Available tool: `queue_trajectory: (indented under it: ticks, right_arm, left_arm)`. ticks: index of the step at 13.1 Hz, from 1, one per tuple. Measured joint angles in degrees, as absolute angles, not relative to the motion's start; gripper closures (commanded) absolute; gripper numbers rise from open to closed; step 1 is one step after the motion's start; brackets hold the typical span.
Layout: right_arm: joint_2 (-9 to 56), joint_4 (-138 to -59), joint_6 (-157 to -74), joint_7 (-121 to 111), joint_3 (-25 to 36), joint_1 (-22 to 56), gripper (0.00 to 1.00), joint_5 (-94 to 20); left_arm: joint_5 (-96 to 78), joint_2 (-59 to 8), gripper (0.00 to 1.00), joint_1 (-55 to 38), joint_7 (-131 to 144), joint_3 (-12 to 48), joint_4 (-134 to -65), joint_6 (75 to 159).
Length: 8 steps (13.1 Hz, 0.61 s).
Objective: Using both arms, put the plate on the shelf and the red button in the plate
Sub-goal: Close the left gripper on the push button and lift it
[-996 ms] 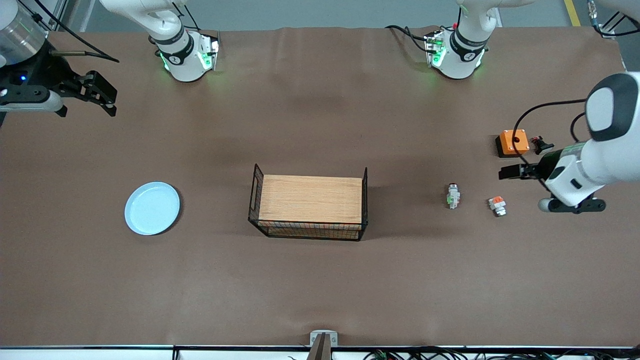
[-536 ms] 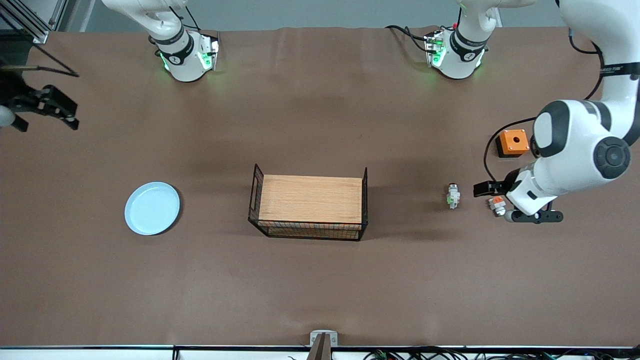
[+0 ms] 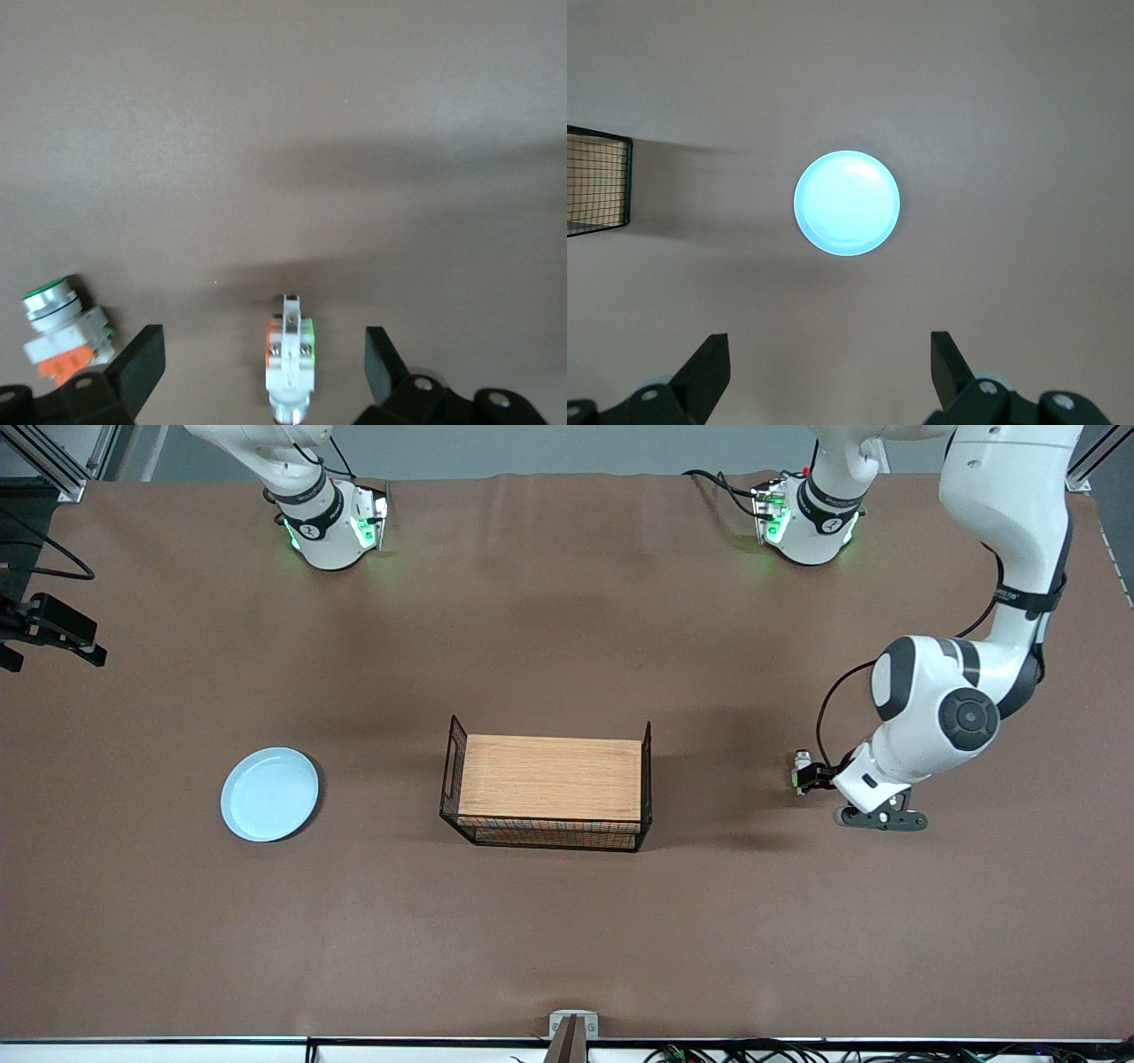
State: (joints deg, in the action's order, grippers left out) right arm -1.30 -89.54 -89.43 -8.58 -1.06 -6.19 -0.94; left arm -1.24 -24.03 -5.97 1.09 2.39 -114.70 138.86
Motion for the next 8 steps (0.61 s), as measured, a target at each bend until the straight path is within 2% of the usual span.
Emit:
queue_trajectory:
  ticks: [3, 8]
  right_arm:
    - [-1.92, -91.58, -89.47, -8.6, -1.12, -6.27, 0.0, -1.44]
    - [-4.89, -92.37, -89.77, -10.8, -1.12, -6.45, 0.0, -0.18]
  left_arm:
    - [-1.04, -25.03, 0.01, -6.21, 0.78, 2.6, -118.4, 143.55]
    - [-0.97, -26.29, 0.07, -7.42, -2.19, 2.71, -118.73, 144.33]
